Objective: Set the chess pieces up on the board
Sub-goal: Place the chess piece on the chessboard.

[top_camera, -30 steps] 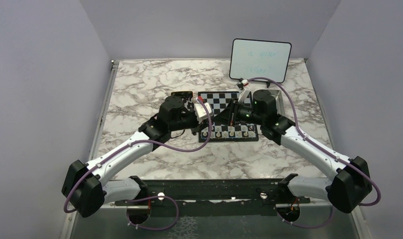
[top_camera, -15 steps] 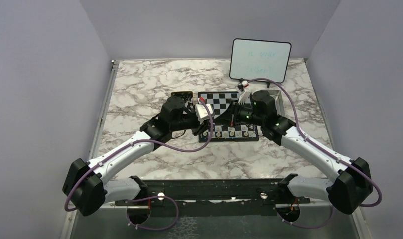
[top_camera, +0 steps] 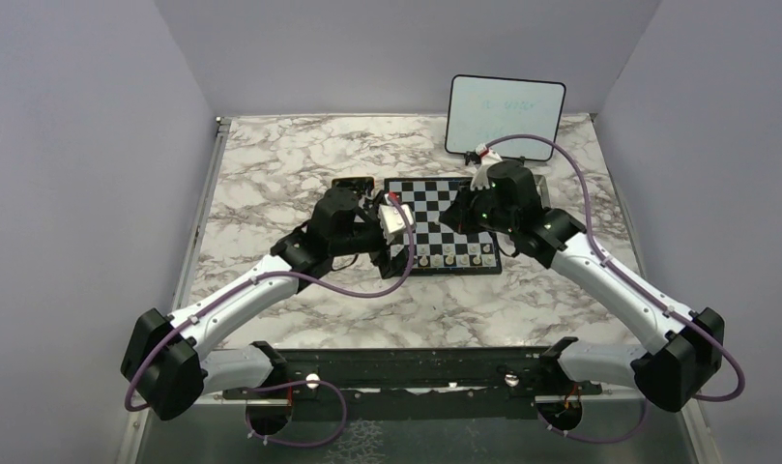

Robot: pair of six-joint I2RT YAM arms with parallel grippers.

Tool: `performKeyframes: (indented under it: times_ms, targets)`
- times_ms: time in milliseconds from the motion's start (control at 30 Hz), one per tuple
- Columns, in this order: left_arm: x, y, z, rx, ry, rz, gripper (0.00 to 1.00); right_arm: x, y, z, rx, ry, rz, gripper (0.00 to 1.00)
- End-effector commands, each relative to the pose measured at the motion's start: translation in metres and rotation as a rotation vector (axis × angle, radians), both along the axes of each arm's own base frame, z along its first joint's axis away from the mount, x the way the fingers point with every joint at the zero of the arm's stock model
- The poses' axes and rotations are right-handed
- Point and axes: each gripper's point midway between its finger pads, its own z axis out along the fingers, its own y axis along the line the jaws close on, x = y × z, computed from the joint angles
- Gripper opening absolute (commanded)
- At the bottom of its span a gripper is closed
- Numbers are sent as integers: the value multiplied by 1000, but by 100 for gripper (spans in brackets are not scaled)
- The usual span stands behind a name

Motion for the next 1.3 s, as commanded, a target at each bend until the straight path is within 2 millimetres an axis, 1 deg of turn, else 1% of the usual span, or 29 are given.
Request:
performKeyframes:
  times_ms: [0,133,267,433,600,767,1000,1133,1267]
  targets:
    - [-6,7,3,17,-25,-7,99,11,-30,-18,-204,2,-84,5]
    - [-10,14,1,30,-35,-3,99,18,-40,-28,-290,17,-111,6]
    - [-15,24,-3,51,-46,16,99,24,-48,-47,-369,62,-122,6]
    - [-21,39,-8,62,-65,51,99,29,-50,-69,-412,116,-120,6]
    - [-25,55,-12,71,-110,92,99,36,-62,-91,-458,164,-140,6]
    - [-22,66,-6,70,-155,147,99,42,-69,-112,-463,224,-142,6]
    - [-20,72,-1,55,-194,177,99,44,-72,-135,-506,309,-130,6]
    - [-22,72,1,50,-200,173,99,46,-71,-141,-504,327,-130,6]
    - [-22,72,1,51,-203,170,99,44,-70,-148,-512,352,-124,6]
